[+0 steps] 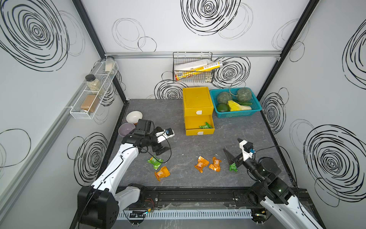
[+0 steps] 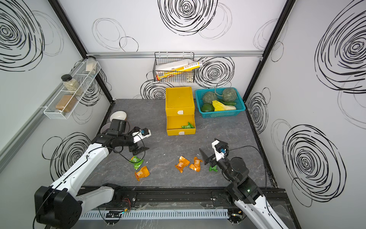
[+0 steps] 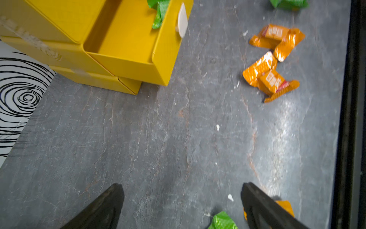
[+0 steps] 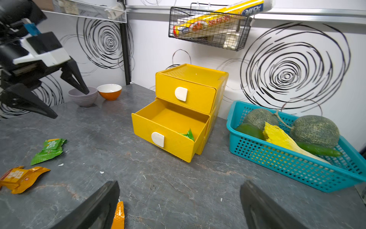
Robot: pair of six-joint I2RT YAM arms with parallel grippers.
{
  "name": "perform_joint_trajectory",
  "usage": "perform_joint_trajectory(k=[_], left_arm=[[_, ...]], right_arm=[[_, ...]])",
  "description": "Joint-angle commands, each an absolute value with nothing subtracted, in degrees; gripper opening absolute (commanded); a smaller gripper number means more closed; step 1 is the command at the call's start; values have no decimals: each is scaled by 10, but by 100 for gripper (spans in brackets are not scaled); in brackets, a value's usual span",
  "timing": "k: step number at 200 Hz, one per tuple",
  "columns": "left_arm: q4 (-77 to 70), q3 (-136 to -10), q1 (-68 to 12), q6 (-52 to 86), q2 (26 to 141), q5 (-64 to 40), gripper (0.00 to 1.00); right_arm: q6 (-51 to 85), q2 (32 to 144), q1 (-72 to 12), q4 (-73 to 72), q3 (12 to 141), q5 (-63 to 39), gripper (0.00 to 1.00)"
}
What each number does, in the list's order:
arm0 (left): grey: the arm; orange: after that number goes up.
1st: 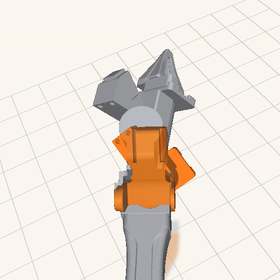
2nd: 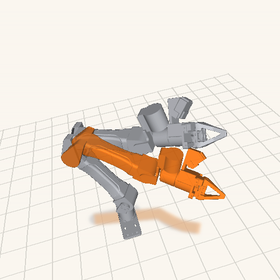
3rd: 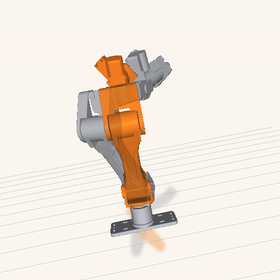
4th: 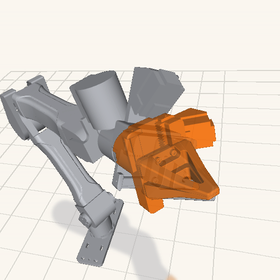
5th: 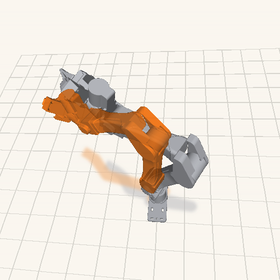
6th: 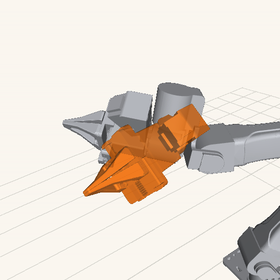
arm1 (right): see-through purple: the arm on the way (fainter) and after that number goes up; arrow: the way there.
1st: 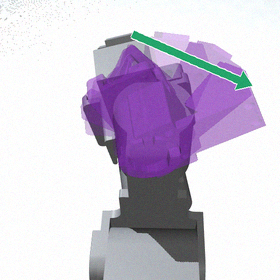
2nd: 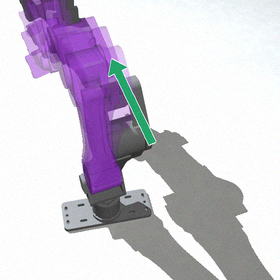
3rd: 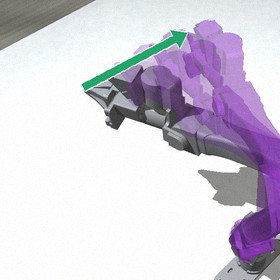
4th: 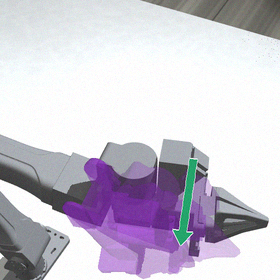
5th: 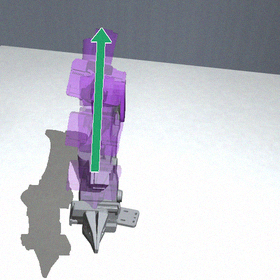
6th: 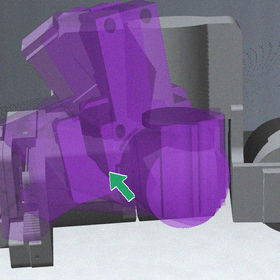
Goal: Place the cookies into the drawer by color
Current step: Pick up the cookie at the center of the board.
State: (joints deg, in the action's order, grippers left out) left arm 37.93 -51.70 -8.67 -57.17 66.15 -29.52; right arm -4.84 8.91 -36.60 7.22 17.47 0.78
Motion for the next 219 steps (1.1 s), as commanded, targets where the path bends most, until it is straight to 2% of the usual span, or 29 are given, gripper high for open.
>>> perform_joint_trajectory(k=[1, 53, 141, 184, 219], left_arm=[[433, -509, -89, -682, 666, -247, 99], [472, -469, -95, -781, 669, -168, 99], [422, -396, -96, -892, 695, -31, 99], [404, -381, -95, -912, 718, -21, 99], [383, -378, -94, -916, 741, -24, 94]], right_arm=[[-76, 79, -366, 60, 169, -80, 100], [-100, 82, -366, 60, 159, -187, 100], [-101, 79, -366, 60, 160, -178, 100], [-100, 78, -366, 59, 159, -170, 100], [-99, 71, -366, 54, 157, -161, 100]])
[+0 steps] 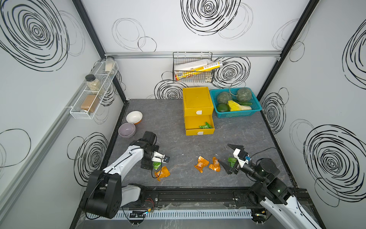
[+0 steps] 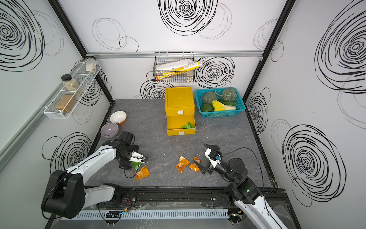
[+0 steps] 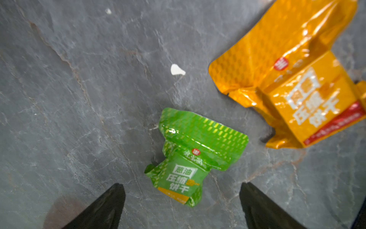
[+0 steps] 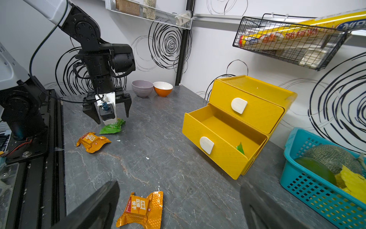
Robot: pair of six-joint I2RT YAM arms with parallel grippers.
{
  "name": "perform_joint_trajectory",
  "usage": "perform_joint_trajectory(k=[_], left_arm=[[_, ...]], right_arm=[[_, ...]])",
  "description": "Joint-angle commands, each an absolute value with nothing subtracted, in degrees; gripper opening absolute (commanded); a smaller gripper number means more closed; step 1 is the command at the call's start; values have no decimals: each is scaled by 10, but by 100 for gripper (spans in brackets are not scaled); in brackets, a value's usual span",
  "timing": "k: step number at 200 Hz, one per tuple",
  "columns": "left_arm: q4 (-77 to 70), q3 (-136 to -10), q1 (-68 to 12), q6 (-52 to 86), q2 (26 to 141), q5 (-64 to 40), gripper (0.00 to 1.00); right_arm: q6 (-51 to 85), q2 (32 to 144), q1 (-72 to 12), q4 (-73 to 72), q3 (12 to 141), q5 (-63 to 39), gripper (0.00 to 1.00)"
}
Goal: Place the cookies into the drawer by color
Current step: Pick up the cookie at the center of the board.
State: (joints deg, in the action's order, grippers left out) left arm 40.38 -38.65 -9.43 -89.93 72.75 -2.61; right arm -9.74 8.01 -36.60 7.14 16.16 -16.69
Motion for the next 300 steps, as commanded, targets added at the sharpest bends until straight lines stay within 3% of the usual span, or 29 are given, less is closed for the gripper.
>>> perform_joint_trajectory(k=[1, 65, 159, 240, 300], left_arm=[[382, -378, -94, -916, 741, -24, 94], [374, -379, -95, -905, 781, -44, 78], [328, -383, -86, -862, 817, -47, 43], [348, -478, -86, -830, 821, -103, 37], [311, -556, -108, -684, 808, -218, 35]], right_arm=[[-99, 71, -366, 54, 157, -161, 100], [-99, 73, -366, 54, 158, -154, 100], [-98, 74, -366, 50, 156, -151, 100], [-98, 74, -366, 47, 154, -148, 100], [-98, 74, -366, 48, 155, -146, 100]])
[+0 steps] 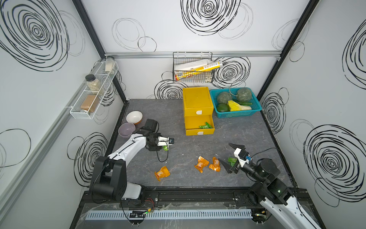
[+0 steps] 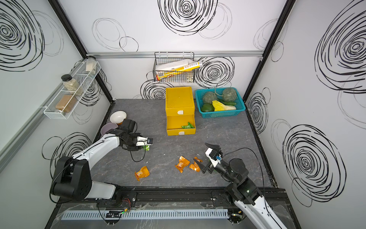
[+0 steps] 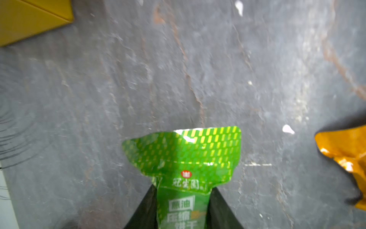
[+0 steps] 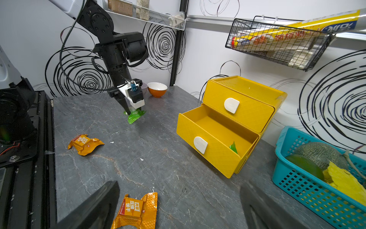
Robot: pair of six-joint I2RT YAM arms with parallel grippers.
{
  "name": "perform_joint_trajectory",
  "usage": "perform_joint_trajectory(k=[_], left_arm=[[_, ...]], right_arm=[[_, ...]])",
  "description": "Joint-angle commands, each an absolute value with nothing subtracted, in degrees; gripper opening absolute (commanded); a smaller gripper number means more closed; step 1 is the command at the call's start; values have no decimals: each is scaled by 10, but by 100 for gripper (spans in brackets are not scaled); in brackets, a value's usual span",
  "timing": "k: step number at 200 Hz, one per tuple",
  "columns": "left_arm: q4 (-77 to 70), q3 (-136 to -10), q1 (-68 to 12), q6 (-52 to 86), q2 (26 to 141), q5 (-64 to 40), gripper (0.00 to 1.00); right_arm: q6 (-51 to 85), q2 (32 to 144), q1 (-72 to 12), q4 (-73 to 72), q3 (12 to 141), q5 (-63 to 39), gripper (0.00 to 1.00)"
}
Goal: Place the cookies into the drawer by color
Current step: Pick up the cookie at the center of the board, then place the cookie in the drawer.
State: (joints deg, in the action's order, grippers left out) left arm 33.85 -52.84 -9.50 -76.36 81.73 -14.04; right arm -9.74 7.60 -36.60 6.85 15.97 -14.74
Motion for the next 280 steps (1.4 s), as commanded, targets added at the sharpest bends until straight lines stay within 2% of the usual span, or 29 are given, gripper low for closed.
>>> perform_joint_trajectory(k=[1, 51, 104, 137, 186, 229, 267, 272, 280], left_arm=[[309, -556, -109, -680, 808, -219, 35], [225, -618, -163, -520, 809, -258, 34], [171, -715, -218, -386, 850, -255, 32], [206, -817, -256, -364, 918, -237, 33], [215, -894, -292, -369, 984, -207, 33], [213, -897, -297, -366, 997, -176, 50], [179, -848, -295, -343, 959, -157, 77], [173, -841, -295, -340, 951, -157, 84], [167, -834, -295, -335, 941, -157, 87]], right_arm=[[-98, 74, -366, 48, 156, -146, 100], [-98, 73, -366, 48, 155, -141, 100], [-98, 69, -366, 47, 155, -136, 100], [-98, 69, -366, 46, 154, -138, 100], [-98, 59, -366, 47, 154, -131, 100], [-97, 57, -366, 46, 154, -130, 100], [-97, 54, -366, 46, 153, -129, 100], [-97, 56, -366, 45, 153, -130, 100], [-97, 59, -366, 46, 154, -133, 100]])
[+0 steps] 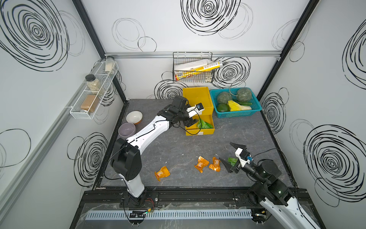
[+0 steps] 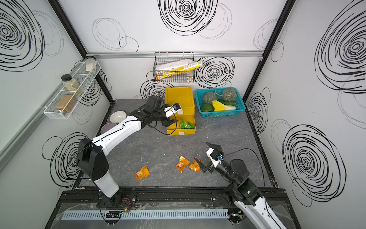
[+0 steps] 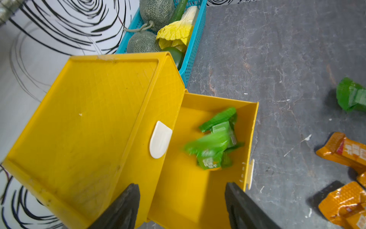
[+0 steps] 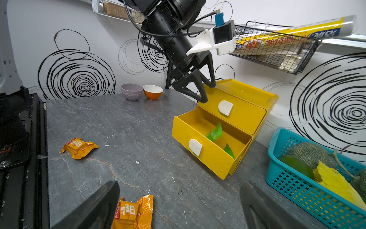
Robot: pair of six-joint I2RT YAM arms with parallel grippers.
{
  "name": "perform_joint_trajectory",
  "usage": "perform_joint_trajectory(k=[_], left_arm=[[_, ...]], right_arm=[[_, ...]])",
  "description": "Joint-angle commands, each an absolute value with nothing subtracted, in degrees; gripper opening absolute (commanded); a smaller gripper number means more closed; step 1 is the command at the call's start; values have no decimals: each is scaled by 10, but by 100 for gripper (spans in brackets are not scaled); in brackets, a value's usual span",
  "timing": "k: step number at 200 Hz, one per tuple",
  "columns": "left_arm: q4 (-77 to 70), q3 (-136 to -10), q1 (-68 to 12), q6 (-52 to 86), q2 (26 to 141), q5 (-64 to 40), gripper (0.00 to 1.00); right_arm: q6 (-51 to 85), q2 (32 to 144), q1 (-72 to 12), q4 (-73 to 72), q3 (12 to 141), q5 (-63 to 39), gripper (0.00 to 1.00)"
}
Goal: Place the cookies into the drawer by color
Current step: Place the cookie in the drawer, then pick up the cookie at the center of the board.
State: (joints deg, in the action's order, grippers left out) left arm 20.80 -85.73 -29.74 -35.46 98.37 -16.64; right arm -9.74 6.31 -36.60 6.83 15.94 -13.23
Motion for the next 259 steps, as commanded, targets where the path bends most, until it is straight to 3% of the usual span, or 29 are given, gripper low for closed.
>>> perform_joint_trajectory(k=[1, 78, 192, 259], left_arm=[[167, -833, -295, -334, 939, -157, 87], [163, -811, -269, -243, 849, -158, 99], [171, -637, -248, -193, 675, -208, 99], [143, -557, -197, -156, 630, -288, 99]], right_arm=[[-97, 60, -366, 47, 154, -133, 100], [-89, 50, -366, 45, 157, -100, 100], [-37, 105, -366, 73, 219, 12, 100], [154, 195, -366, 165, 319, 145, 96]])
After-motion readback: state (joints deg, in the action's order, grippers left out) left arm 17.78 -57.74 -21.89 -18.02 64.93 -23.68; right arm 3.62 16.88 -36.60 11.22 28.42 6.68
